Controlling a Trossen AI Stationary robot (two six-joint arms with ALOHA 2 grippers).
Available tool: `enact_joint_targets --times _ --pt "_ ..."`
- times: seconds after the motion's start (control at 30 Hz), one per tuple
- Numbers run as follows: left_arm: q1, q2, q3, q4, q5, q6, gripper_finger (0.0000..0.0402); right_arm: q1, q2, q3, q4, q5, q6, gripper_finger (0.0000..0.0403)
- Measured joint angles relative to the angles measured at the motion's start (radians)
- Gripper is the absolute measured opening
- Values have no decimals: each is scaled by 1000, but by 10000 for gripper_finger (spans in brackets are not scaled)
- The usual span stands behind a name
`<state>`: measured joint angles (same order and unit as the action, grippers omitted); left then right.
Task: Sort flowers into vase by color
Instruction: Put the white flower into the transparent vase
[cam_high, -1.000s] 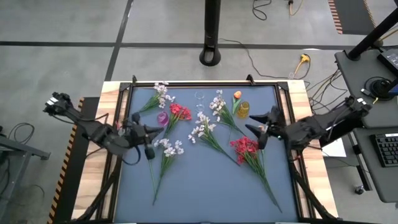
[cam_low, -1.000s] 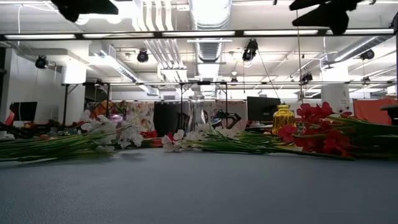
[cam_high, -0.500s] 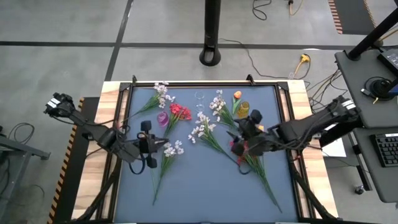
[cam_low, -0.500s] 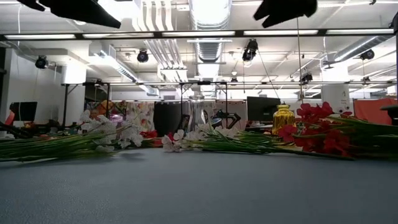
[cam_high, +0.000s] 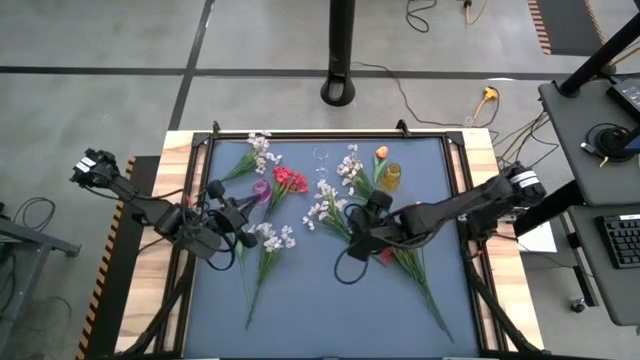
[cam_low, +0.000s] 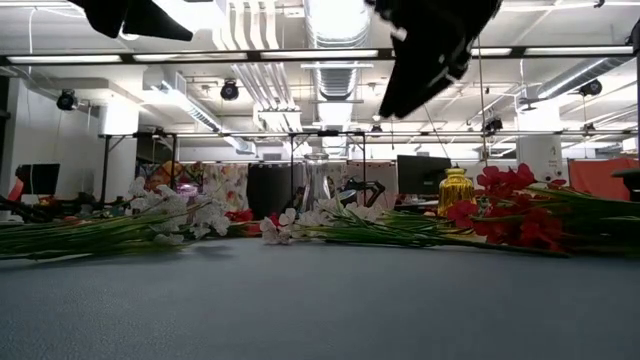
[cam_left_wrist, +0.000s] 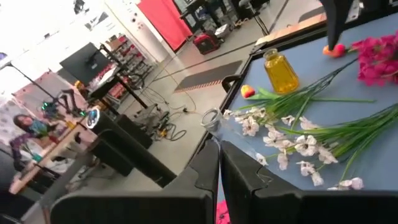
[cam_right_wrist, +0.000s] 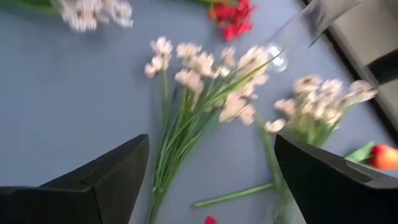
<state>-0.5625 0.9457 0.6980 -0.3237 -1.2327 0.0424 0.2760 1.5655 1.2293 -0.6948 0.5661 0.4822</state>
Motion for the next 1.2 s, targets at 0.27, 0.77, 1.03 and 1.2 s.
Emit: enact_joint_targets --times 0.27,0.77,1.03,1.2 --pt "2 10 0 0 0 45 0 -9 125 2 71 -62 -11 340" --pt "2 9 2 1 0 54 0 -68 142 -157 394 -154 -148 338" --pt "3 9 2 1 1 53 0 -94 152 -234 471 -176 -115 328" --pt "3 9 2 1 1 46 0 -100 152 -236 475 -174 -115 322"
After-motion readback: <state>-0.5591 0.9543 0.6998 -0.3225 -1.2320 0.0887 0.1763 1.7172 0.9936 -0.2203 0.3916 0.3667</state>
